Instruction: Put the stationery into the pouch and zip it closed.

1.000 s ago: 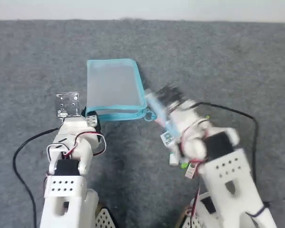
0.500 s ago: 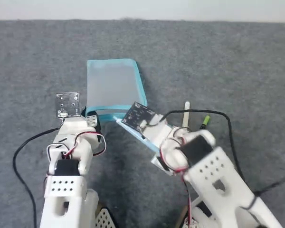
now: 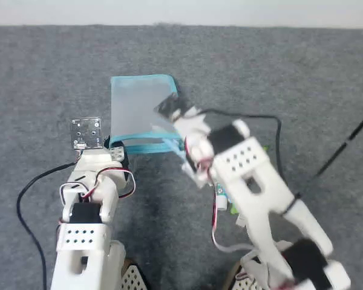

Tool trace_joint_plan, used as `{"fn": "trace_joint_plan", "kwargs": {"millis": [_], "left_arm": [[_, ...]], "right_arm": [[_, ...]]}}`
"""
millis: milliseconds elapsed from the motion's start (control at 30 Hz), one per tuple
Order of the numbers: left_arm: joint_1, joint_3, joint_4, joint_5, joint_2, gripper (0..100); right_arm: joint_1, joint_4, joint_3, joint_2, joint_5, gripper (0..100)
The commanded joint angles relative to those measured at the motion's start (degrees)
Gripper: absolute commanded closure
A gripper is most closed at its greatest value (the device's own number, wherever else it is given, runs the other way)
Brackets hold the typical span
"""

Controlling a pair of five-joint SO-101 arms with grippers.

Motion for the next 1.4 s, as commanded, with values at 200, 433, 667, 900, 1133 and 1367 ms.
{"fn": "trace_joint_plan", "kwargs": {"millis": [200, 433, 667, 900, 1133, 1367], "left_arm": [[8.1, -4.1, -0.3, -1.7, 0.0, 99], [10.4, -3.3, -0.5, -2.0, -0.1, 99], [9.7, -3.3, -0.5, -2.1, 0.1, 99], [7.0, -3.2, -2.5, -1.8, 0.4, 99], [1.8, -4.5, -2.7, 0.3, 0.3, 99], [-3.0, -6.0, -1.8, 5.9, 0.4, 99]], "right_arm": [[4.6, 13.8, -40.6, 25.2, -7.6, 98.8], [-0.4, 19.8, -60.4, 40.2, -11.3, 83.5], [-1.5, 19.9, -62.2, 36.1, -8.9, 82.6], [-0.4, 19.7, -58.6, 22.3, -6.2, 82.7], [0.3, 12.4, -41.1, 10.9, -4.0, 82.8], [10.5, 2.5, -9.4, 0.1, -4.4, 82.9]]}}
